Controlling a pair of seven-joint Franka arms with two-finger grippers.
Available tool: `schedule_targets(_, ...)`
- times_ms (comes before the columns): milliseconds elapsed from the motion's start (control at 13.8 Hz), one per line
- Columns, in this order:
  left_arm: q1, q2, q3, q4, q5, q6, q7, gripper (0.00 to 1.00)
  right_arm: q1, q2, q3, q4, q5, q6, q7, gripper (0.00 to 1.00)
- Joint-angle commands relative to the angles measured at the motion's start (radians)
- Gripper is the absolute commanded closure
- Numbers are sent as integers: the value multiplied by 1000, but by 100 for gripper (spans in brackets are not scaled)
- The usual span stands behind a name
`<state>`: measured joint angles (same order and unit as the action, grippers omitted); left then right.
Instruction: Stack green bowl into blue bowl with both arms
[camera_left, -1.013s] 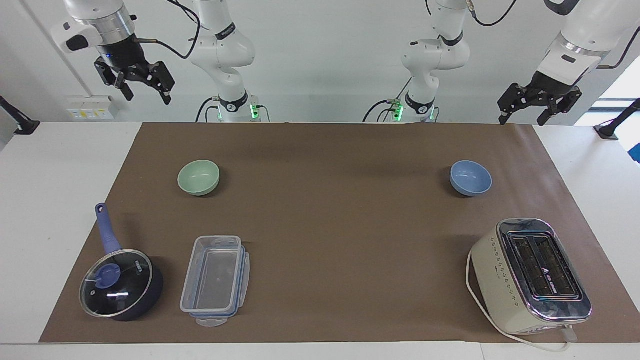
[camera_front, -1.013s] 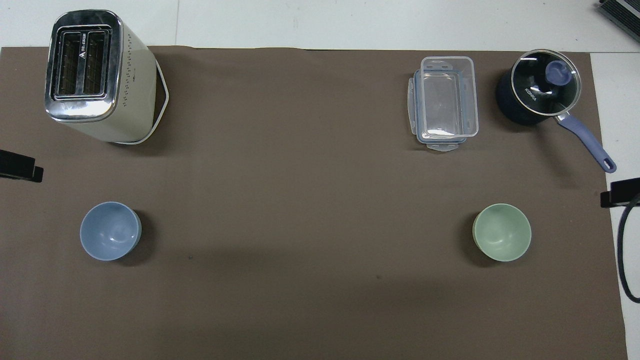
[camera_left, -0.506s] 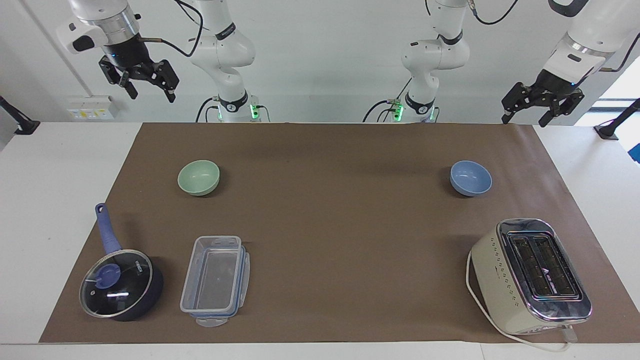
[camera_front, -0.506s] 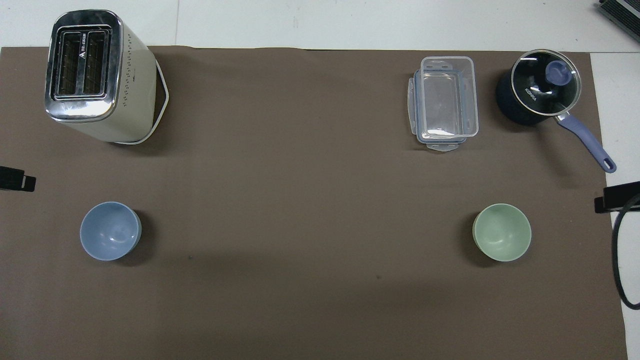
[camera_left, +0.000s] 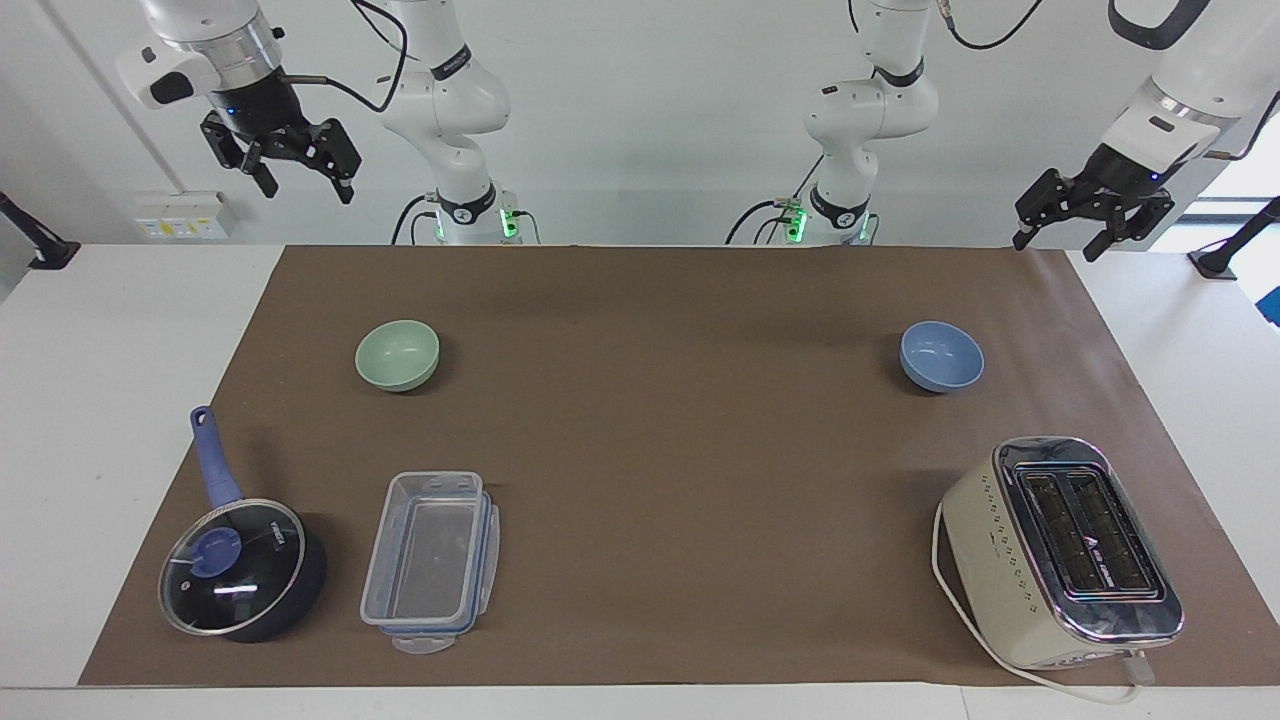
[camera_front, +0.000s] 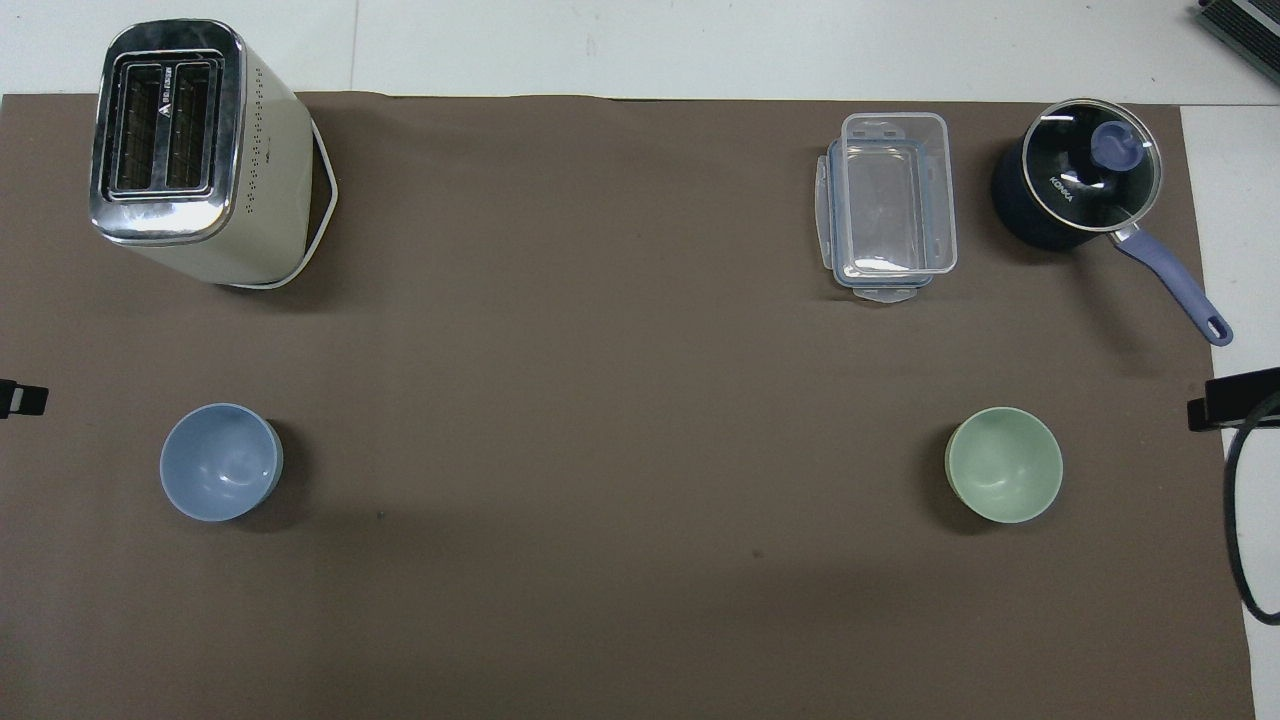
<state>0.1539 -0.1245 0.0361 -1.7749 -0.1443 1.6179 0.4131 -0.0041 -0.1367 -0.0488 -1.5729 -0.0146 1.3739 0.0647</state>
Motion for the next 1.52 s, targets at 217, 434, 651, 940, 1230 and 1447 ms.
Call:
schedule_targets(217,91,-32,-8,-201,-60,138,144,0,-22,-24,-9,-22,12,-6,-32,0)
schedule_targets(434,125,-30,-8,-294,-101,212,222,0,-22,-24,-8,-22,11,-18,-32,0)
schedule_targets(651,139,-30,-8,-374,-106,281,272,0,-14,-27,-5,-26,15,-23,-48,0)
schedule_targets(940,182,-29,-8,-469,-156,361,361,0,-31,-8,-11,13,48,-33,-85,0)
schedule_targets(1230,188,32,-8,-546,-186,508,415,0,-28,43,-5,73,27,-91,-88,0)
schedule_targets(1447,173,61,-8,-578,-201,568,415,0,-16,46,-2,76,28,-49,-76,0)
